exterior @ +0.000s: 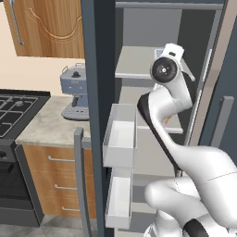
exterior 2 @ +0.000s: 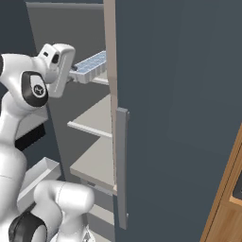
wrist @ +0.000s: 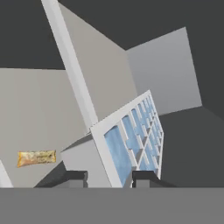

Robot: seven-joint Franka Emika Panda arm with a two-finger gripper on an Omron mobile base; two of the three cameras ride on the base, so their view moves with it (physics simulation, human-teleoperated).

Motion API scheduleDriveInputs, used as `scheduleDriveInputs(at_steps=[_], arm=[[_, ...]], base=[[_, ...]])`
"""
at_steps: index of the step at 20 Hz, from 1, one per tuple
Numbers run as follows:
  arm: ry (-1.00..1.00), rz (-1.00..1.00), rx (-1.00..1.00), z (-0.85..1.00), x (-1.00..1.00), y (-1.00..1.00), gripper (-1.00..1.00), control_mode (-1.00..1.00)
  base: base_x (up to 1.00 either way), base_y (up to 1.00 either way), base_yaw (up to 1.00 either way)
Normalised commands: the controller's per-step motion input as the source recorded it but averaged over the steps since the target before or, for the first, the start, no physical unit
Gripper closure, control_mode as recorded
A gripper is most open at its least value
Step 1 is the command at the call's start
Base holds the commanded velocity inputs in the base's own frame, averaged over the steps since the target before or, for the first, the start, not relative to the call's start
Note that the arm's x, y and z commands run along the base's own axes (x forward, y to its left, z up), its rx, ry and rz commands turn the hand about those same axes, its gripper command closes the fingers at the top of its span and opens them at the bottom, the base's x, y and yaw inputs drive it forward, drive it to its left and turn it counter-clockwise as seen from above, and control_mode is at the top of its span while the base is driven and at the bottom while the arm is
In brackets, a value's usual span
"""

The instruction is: Open the freezer door, pick up the ice cube tray from the freezer, and place it on the dining counter.

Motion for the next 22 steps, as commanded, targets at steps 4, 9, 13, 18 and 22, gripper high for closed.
scheduleDriveInputs(at_steps=[4, 9, 13, 18, 22], arm=[[0.09, 0.0, -0.05, 0.0, -0.67, 0.17, 1.0, -1.0], [0.06, 0.01, -0.03, 0.0, -0.69, 0.18, 1.0, -1.0], [0.0, 0.01, -0.03, 0.0, -0.84, 0.17, 1.0, -1.0], [0.0, 0.0, -0.03, 0.04, -0.85, 0.17, 1.0, -1.0], [0.0, 0.0, 0.0, 0.05, -0.81, 0.12, 1.0, -1.0]], base=[[0.0, 0.0, 0.0], [0.0, 0.0, 0.0], [0.0, 0.0, 0.0], [0.0, 0.0, 0.0], [0.0, 0.0, 0.0]])
